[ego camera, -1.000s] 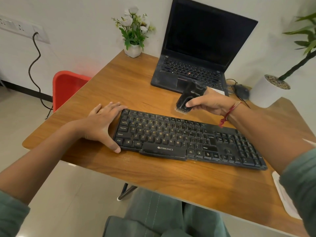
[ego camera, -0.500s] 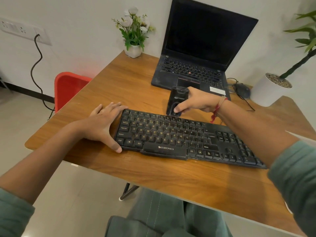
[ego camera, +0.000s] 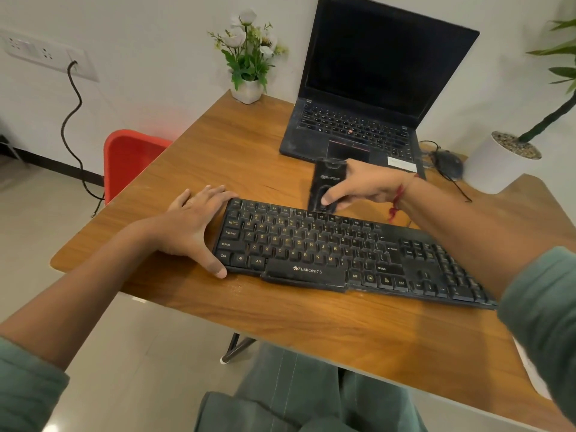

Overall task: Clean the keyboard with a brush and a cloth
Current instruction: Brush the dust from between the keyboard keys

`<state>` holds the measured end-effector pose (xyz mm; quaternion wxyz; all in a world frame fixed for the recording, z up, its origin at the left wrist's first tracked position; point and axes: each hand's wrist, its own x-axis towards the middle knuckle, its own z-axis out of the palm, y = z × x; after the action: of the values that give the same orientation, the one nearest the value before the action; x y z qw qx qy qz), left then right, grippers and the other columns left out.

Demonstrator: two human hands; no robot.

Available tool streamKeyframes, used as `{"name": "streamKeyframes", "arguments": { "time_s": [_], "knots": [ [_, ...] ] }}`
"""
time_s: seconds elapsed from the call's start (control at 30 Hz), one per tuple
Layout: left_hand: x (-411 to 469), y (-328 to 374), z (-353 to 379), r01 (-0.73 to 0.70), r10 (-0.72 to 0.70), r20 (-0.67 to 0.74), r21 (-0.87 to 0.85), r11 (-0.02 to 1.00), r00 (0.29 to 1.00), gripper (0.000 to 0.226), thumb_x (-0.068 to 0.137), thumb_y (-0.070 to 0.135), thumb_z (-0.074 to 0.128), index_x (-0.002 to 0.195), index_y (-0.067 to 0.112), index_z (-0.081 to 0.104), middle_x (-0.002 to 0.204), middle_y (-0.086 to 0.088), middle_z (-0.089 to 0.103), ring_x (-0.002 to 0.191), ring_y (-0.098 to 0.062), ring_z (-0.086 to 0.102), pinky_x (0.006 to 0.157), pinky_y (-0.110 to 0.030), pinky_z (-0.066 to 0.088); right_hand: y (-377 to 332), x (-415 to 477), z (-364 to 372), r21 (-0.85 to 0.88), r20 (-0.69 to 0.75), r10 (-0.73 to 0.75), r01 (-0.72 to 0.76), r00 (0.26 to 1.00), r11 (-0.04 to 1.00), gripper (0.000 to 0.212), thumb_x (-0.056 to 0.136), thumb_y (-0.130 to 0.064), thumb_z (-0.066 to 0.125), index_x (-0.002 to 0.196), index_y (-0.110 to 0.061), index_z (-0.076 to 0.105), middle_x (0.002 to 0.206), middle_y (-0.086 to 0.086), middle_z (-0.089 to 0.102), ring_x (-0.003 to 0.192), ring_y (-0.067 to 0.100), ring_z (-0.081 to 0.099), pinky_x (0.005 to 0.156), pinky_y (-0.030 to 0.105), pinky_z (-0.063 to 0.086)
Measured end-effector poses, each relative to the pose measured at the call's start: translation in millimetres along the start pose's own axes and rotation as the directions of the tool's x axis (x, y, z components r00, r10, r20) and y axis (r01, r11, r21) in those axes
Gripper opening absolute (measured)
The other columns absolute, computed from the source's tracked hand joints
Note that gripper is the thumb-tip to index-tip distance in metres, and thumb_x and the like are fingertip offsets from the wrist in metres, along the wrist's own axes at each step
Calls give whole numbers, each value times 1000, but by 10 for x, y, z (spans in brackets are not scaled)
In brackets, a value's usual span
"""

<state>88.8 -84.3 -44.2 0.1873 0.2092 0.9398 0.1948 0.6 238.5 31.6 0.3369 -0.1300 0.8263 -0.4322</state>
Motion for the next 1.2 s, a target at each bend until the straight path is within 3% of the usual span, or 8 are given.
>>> {"name": "streamKeyframes", "arguments": {
  "time_s": [0.3, 0.4, 0.5, 0.6, 0.77, 0.93, 1.13, 1.2],
  "knots": [
    [5, -2, -4, 1, -1, -3, 6, 1000, 1000, 150, 25, 97, 57, 149, 39, -6, 160, 13, -9, 147, -10, -12, 116, -38, -19, -240, 367, 380, 10, -15, -64, 64, 998, 998, 31, 77, 4, 71, 102, -7, 58, 104, 16, 67, 93, 28, 68, 75, 31, 57],
    [5, -4, 2, 0, 0, -6, 12, 1000, 1000, 148, 28, 93, 61, 149, 39, -6, 160, 13, -9, 147, -9, -12, 114, -37, -20, -39, 95, 37, -55, 18, 13, -12, 1000, 998, 36, 76, 5, 72, 106, -8, 56, 105, 17, 68, 90, 26, 71, 64, 22, 58],
    [4, 8, 2, 0, 0, 1, 2, 1000, 1000, 149, 28, 94, 61, 149, 39, -6, 160, 13, -9, 147, -9, -13, 115, -38, -20, 123, -169, -195, -57, -61, 76, -79, 995, 995, 35, 77, 6, 71, 104, -8, 56, 104, 16, 69, 85, 22, 72, 63, 22, 58],
    [8, 7, 3, 2, -2, 2, 4, 1000, 1000, 148, 29, 93, 62, 149, 39, -8, 160, 13, -10, 147, -10, -13, 116, -39, -20, 112, -131, -131, -66, -73, 36, -41, 997, 997, 34, 77, 4, 72, 104, -8, 57, 104, 17, 69, 89, 27, 71, 71, 30, 59],
    [11, 13, 3, 8, -8, 11, 14, 1000, 1000, 148, 31, 91, 63, 149, 38, -8, 161, 12, -10, 147, -10, -14, 116, -40, -20, -253, 321, 334, -33, 2, -65, 65, 998, 997, 39, 76, 2, 72, 110, -8, 55, 104, 17, 68, 91, 29, 71, 66, 27, 57],
    [-2, 27, -14, 16, -17, 19, 25, 1000, 1000, 151, 26, 97, 56, 149, 38, -11, 160, 13, -13, 146, -8, -16, 116, -39, -20, -488, 649, 694, -30, -33, -125, 124, 992, 992, 39, 76, -1, 74, 109, -7, 56, 104, 13, 67, 92, 24, 69, 71, 30, 58],
    [-11, 26, -1, 1, -1, -7, 10, 1000, 1000, 149, 27, 96, 58, 149, 39, -7, 160, 12, -11, 147, -9, -13, 117, -41, -18, -143, 237, 153, -79, 48, -23, 26, 999, 996, 40, 76, 2, 73, 110, -5, 54, 107, 18, 67, 97, 31, 69, 75, 34, 59],
    [-9, 21, -1, 5, -5, -7, 11, 1000, 1000, 149, 27, 95, 59, 149, 39, -7, 161, 11, -11, 147, -9, -13, 117, -41, -18, -15, 45, -49, -91, 4, 30, -29, 1000, 995, 39, 75, 4, 73, 108, -4, 55, 102, 17, 69, 94, 32, 70, 68, 28, 60]
  ]
}}
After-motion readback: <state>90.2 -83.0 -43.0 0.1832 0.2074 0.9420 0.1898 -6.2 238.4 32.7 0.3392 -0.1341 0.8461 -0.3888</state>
